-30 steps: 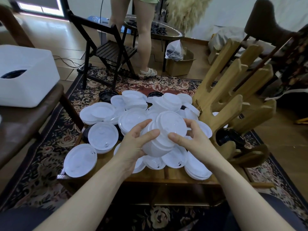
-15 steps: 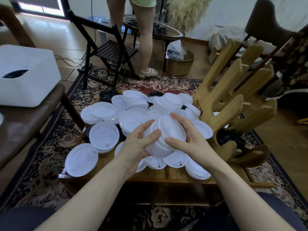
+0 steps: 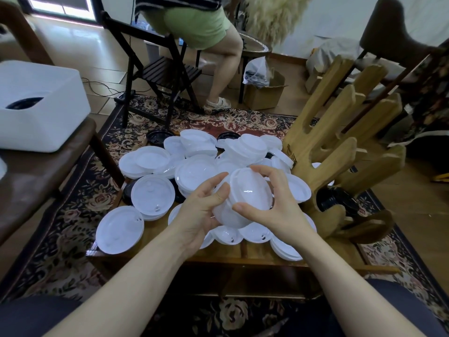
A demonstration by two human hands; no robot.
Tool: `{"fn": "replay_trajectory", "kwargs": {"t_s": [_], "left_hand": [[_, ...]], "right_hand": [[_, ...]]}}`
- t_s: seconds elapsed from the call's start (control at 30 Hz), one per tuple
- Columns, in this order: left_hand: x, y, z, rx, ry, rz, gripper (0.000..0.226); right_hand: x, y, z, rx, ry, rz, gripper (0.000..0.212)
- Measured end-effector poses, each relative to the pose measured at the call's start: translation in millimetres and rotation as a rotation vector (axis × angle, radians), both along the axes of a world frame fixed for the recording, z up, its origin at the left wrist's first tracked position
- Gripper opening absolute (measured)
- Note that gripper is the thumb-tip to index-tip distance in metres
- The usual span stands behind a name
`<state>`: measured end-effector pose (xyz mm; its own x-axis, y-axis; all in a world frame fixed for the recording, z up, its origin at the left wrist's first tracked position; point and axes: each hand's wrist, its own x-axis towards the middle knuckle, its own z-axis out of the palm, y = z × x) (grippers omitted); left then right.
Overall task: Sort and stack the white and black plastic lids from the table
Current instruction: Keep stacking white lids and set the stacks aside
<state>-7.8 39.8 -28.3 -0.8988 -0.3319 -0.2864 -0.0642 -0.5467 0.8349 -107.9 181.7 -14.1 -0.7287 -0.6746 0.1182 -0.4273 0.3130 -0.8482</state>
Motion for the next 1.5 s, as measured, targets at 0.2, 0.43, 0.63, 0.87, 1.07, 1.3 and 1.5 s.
{"fn": "replay_trajectory", "kwargs": {"t_s": [0.2, 0.43, 0.63, 0.87, 1.07, 1.3, 1.5], "left_hand": [[0.7, -3.7, -1.9, -0.014, -0.001, -0.03, 0.061], [-1.8, -4.7, -5.7, 0.017, -0.006, -0.054, 0.042], [-1.9, -3.0, -6.9, -0.001, -0.011, -0.047, 0.042], [-1.4, -0.9, -2.2, -0.038, -0.007, -0.024, 0.039], [-0.1, 1.4, 0.7, -0.075, 0.003, -0.007, 0.038], [-0.6, 1.2, -5.2, -0.158, -0.036, -0.015, 0.082], [-3.3, -2.8, -1.6, -0.064, -0.043, 0.154, 0.062]], "right_hand": [[-2.7, 6.5, 6.4, 0.058, -0.018, 0.098, 0.073], [-6.5, 8.4, 9.8, 0.047, -0.067, 0.141, 0.069], [-8.2, 11.4, 9.2, 0.051, -0.031, 0.192, 0.074], [-5.8, 10.0, 5.9, 0.057, 0.038, 0.138, 0.074], [-4.0, 6.9, 0.5, 0.053, 0.11, 0.058, 0.081], [2.5, 1.6, -1.0, 0.051, 0.115, 0.08, 0.079], [-11.9, 13.5, 7.2, 0.026, -0.054, 0.212, 0.088]]}}
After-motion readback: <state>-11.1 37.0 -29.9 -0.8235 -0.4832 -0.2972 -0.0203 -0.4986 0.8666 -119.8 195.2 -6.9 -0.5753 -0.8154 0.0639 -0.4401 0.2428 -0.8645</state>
